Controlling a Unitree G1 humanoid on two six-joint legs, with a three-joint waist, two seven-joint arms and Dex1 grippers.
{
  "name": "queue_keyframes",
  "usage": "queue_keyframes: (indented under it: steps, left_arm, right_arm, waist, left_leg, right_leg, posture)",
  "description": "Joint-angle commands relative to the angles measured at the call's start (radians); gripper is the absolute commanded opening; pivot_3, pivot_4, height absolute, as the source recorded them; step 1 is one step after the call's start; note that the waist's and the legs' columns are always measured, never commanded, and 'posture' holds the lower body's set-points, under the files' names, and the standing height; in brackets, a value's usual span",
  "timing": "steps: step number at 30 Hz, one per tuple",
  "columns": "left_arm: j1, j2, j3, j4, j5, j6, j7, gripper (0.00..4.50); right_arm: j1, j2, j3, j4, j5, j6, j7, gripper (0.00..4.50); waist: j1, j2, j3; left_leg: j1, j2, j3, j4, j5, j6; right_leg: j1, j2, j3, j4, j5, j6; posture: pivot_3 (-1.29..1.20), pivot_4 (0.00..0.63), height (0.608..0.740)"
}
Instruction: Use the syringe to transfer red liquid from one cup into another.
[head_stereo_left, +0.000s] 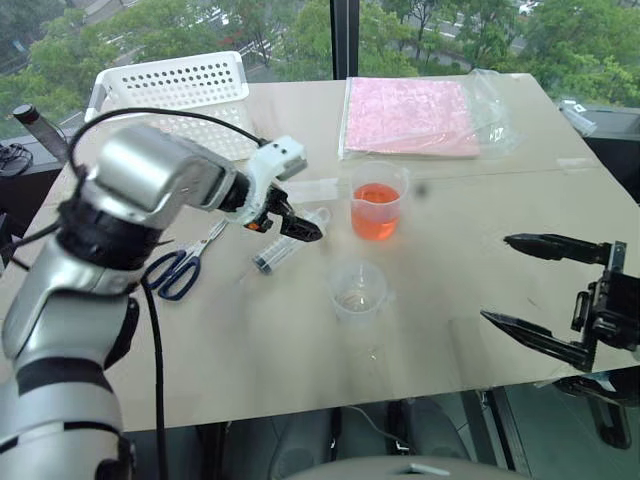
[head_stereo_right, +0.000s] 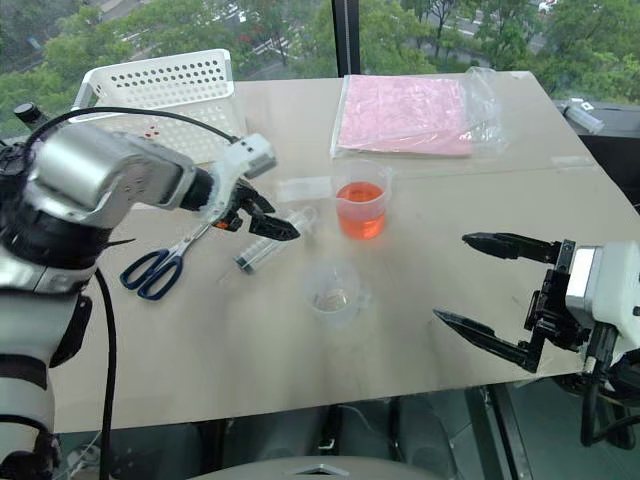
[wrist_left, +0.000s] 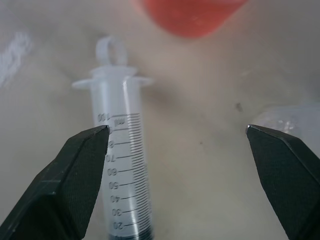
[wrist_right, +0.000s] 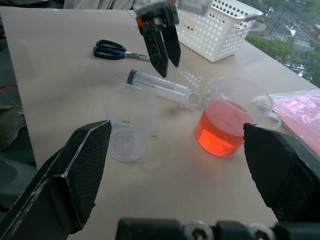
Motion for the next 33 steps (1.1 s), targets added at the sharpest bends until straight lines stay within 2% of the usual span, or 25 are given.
queue_keyframes:
  steps: [1, 5, 8, 17, 20, 21, 23, 25, 28, 30, 33]
  left_arm:
    - [-0.106, -0.003, -0.102, 0.160, 0.094, -0.053, -0.114, 4.45]
    - [-0.160, -0.021, -0.199, 0.265, 0.170, -0.122, -0.242, 4.45]
    - [-0.166, -0.064, -0.222, 0.325, 0.202, -0.145, -0.308, 4.45]
    - [-0.123, -0.209, -0.225, 0.467, 0.341, -0.267, -0.328, 4.45]
    - [-0.098, -0.256, -0.210, 0.496, 0.372, -0.284, -0.322, 3.72]
    - [-0.088, -0.266, -0.205, 0.503, 0.381, -0.283, -0.319, 3.01]
    - [-0.064, -0.265, -0.200, 0.494, 0.393, -0.272, -0.319, 2.43]
    - [-0.049, -0.251, -0.185, 0.475, 0.401, -0.254, -0.325, 1.45]
    - [-0.043, -0.208, -0.129, 0.445, 0.391, -0.223, -0.328, 1.38]
    - [-0.048, -0.173, -0.048, 0.430, 0.348, -0.169, -0.340, 1.38]
    - [-0.029, -0.069, 0.155, 0.402, 0.254, -0.119, -0.354, 1.38]
  right_arm:
    - [-0.033, -0.025, -0.041, -0.017, 0.044, 0.014, -0.027, 4.50]
    - [-0.061, -0.037, -0.028, -0.011, 0.044, 0.024, -0.045, 4.50]
    - [-0.070, -0.031, -0.003, -0.012, 0.027, 0.028, -0.061, 4.50]
    - [-0.064, 0.003, 0.047, -0.030, -0.018, 0.019, -0.080, 4.50]
    - [-0.035, 0.023, 0.048, -0.035, -0.037, 0.018, -0.078, 4.50]
    - [-0.025, 0.028, 0.047, -0.037, -0.042, 0.017, -0.074, 4.50]
    - [-0.007, 0.035, 0.034, -0.041, -0.040, 0.020, -0.072, 4.50]
    - [0.008, 0.039, 0.017, -0.046, -0.033, 0.022, -0.072, 4.50]
    - [0.026, 0.041, 0.007, -0.052, -0.040, 0.022, -0.076, 4.50]
    - [0.034, 0.046, 0.007, -0.057, -0.046, 0.020, -0.081, 4.50]
    - [0.008, 0.059, 0.039, -0.047, -0.050, 0.019, -0.121, 4.50]
  waist:
    - [-0.001, 0.000, 0.001]
    - [0.000, -0.001, 0.001]
    - [0.007, -0.001, 0.001]
    - [0.012, -0.002, 0.002]
    - [0.012, -0.002, 0.002]
    - [0.012, -0.002, 0.002]
    - [0.011, -0.002, 0.001]
    - [0.011, -0.002, 0.001]
    - [0.008, -0.002, 0.001]
    - [0.006, -0.002, 0.002]
    - [0.003, -0.002, 0.002]
  left_leg:
    - [0.000, 0.000, 0.000, 0.000, 0.000, 0.000]
    - [-0.001, 0.000, 0.001, 0.000, 0.000, 0.000]
    - [-0.002, 0.000, 0.001, 0.000, 0.000, 0.000]
    - [-0.004, 0.000, 0.000, 0.004, -0.001, 0.002]
    - [-0.005, 0.000, 0.000, 0.004, -0.001, 0.002]
    - [-0.005, 0.000, 0.000, 0.004, -0.001, 0.002]
    - [-0.005, 0.000, 0.000, 0.004, -0.001, 0.002]
    - [-0.005, 0.000, 0.000, 0.004, -0.001, 0.002]
    - [-0.004, 0.000, 0.000, 0.005, -0.001, 0.002]
    - [-0.004, 0.000, 0.000, 0.005, -0.001, 0.002]
    - [-0.005, 0.000, -0.001, 0.005, -0.001, 0.002]
  right_leg:
    - [0.000, 0.000, 0.000, 0.000, 0.000, 0.000]
    - [-0.001, 0.000, 0.000, 0.000, 0.000, 0.000]
    - [-0.001, -0.004, 0.000, -0.001, 0.000, 0.000]
    - [-0.002, -0.005, -0.001, 0.000, 0.000, 0.001]
    - [-0.002, -0.005, -0.001, 0.000, 0.000, 0.001]
    - [-0.002, -0.005, -0.001, 0.000, 0.000, 0.001]
    - [-0.002, -0.005, -0.001, 0.000, 0.000, 0.001]
    - [-0.002, -0.005, -0.001, 0.001, 0.000, 0.001]
    - [-0.002, -0.005, -0.001, 0.001, 0.000, 0.001]
    - [-0.002, -0.005, 0.000, 0.001, 0.000, 0.001]
    - [-0.003, -0.005, -0.001, 0.001, 0.000, 0.001]
  posture:
    - [0.00, 0.150, 0.740]
    - [0.00, 0.150, 0.740]
    - [0.00, 0.150, 0.740]
    - [0.00, 0.150, 0.740]
    - [0.00, 0.150, 0.740]
    - [0.00, 0.150, 0.740]
    - [0.00, 0.150, 0.740]
    - [0.00, 0.150, 0.740]
    - [0.00, 0.150, 0.740]
    - [0.00, 0.150, 0.740]
    - [0.00, 0.150, 0.740]
